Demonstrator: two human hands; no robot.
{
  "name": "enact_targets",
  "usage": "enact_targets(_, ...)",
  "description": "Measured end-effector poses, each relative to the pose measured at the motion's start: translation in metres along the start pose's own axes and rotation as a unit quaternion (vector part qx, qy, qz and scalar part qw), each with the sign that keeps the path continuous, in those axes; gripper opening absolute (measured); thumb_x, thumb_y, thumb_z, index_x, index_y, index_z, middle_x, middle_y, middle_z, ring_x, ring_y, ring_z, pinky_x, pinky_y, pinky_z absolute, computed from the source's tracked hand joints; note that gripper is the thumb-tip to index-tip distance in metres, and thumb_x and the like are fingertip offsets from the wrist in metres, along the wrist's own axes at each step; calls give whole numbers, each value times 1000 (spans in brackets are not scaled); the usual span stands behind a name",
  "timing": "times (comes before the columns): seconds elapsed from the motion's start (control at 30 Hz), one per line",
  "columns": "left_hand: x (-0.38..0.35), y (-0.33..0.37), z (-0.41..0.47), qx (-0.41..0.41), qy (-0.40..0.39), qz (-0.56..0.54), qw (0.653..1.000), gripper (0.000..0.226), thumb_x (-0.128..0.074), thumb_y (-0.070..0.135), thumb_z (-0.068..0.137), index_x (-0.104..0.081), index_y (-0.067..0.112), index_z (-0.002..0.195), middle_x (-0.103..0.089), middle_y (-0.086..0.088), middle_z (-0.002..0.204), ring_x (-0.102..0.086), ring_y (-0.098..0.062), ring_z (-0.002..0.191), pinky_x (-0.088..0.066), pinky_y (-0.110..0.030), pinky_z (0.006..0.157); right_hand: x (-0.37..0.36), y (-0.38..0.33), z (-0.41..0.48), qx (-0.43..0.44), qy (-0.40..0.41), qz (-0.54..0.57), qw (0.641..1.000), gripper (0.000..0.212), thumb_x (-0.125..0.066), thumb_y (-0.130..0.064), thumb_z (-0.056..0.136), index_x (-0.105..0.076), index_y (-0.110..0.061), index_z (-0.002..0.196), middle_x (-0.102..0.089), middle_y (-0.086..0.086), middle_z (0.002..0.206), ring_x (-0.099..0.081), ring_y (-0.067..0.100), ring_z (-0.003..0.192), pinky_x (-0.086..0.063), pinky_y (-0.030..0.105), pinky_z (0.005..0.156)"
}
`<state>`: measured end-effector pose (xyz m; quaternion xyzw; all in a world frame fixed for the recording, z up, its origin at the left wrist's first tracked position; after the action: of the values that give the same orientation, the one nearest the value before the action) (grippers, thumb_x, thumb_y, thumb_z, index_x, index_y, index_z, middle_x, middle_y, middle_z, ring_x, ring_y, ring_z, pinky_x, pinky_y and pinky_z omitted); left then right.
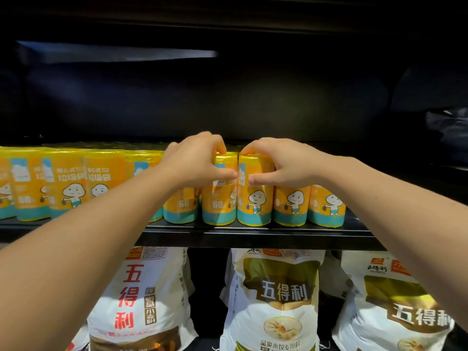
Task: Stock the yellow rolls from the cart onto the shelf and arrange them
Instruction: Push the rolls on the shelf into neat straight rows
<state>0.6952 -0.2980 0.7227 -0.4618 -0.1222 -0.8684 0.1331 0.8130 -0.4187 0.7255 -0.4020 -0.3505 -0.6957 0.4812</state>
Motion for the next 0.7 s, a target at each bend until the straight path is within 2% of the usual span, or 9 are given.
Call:
enact_targets(0.13, -1, -8, 1, -3, -8, -33, 999, 56, -71, 57, 79, -55, 32, 127, -56, 9, 125, -53, -13, 110, -45, -49, 101, -3, 2, 2, -13, -3, 30, 999, 62, -67, -51, 86, -41, -35, 140, -51, -9, 134, -52, 13, 118, -55, 37, 91)
enact_targets(0.3, -1, -15, 0, -6, -27, -78, 997, 56, -75, 46, 81, -55, 33, 131, -57, 8, 131, -53, -18, 121, -44, -51, 104, -2, 1, 2, -24, -9, 40, 999, 61, -69, -48, 86, -42, -34, 138, -51, -9, 132, -53, 12, 116, -55, 34, 90)
enact_targets(0.5, 0, -19, -1, -24, -38, -104, 994, 52, -75, 37, 83, -54, 37, 131, -57, 9, 129, -51, -17, 122, -42, -52, 105, -2, -1, 1, -34, -11, 39, 999, 60, -68, -48, 86, -42, -34, 138, -51, -9, 132, -54, 12, 115, -55, 36, 90)
enact_targets(0.7, -1, -21, -2, -29, -61, -114, 991, 52, -73, 30, 87, -50, 38, 133, -56, 9, 129, -55, -17, 115, -42, -52, 106, -2, -1, 1, -45, -16, 41, 998, 60, -68, -48, 86, -41, -35, 138, -50, -10, 133, -53, 11, 115, -55, 34, 89)
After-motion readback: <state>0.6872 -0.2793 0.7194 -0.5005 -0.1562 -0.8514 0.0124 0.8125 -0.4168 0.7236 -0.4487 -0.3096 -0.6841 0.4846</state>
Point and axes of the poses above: each hand's wrist, its own z-axis towards the middle knuckle, its own x-axis out of the back of the hand, y = z × x, the point moved 5 cm from there along z, towards the middle knuckle
